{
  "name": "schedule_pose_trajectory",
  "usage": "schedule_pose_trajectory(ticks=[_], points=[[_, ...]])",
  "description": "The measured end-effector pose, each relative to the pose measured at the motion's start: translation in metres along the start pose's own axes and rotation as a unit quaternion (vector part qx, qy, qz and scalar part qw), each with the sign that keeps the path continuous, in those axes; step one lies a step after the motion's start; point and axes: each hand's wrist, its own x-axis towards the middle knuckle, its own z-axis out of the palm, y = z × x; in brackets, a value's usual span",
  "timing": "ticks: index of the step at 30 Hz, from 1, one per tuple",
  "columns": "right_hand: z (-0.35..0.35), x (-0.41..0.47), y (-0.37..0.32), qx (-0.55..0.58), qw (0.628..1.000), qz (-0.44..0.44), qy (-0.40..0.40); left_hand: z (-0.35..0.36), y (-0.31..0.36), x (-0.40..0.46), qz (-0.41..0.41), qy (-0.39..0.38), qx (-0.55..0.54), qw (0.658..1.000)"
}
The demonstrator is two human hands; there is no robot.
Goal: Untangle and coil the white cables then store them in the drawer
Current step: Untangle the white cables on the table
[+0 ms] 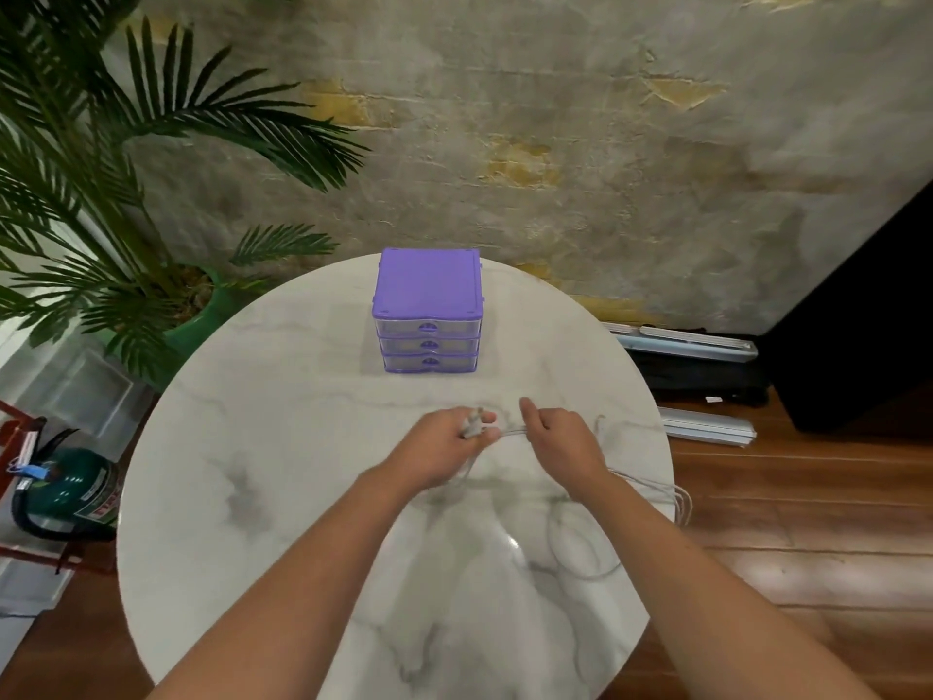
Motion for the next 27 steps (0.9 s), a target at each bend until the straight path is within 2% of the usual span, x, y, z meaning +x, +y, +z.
schedule_pose_trajectory(ticks=[2, 8, 12, 16, 20, 24, 27], points=[[0.002, 0.001, -0.001, 0.041, 0.999, 0.007, -0.009, 0.012, 0.001, 0.002, -0.004, -0.024, 0.017, 1.0], [-0.009, 0.0, 0.001, 0.168, 0.985, 0.02, -0.028, 0.019, 0.006, 0.008, -0.002, 0.006, -0.033, 0.999], [-0.018, -0.003, 0.005, 0.182, 0.981, 0.025, -0.057, 0.022, 0.015, 0.01, -0.011, -0.014, -0.046, 0.999], [-0.035, -0.012, 0.023, 0.219, 0.969, 0.039, -0.112, 0.021, 0.013, 0.013, -0.04, 0.067, -0.063, 0.995], [-0.045, -0.019, 0.062, 0.077, 0.99, 0.022, -0.113, 0.012, 0.004, 0.017, -0.095, 0.164, -0.088, 0.978], [-0.054, -0.028, 0.095, 0.072, 0.984, 0.105, -0.125, -0.005, -0.005, 0.023, -0.145, 0.256, -0.147, 0.944], [-0.063, -0.034, 0.108, 0.07, 0.981, 0.138, -0.117, -0.01, -0.011, 0.025, -0.175, 0.276, -0.173, 0.929]])
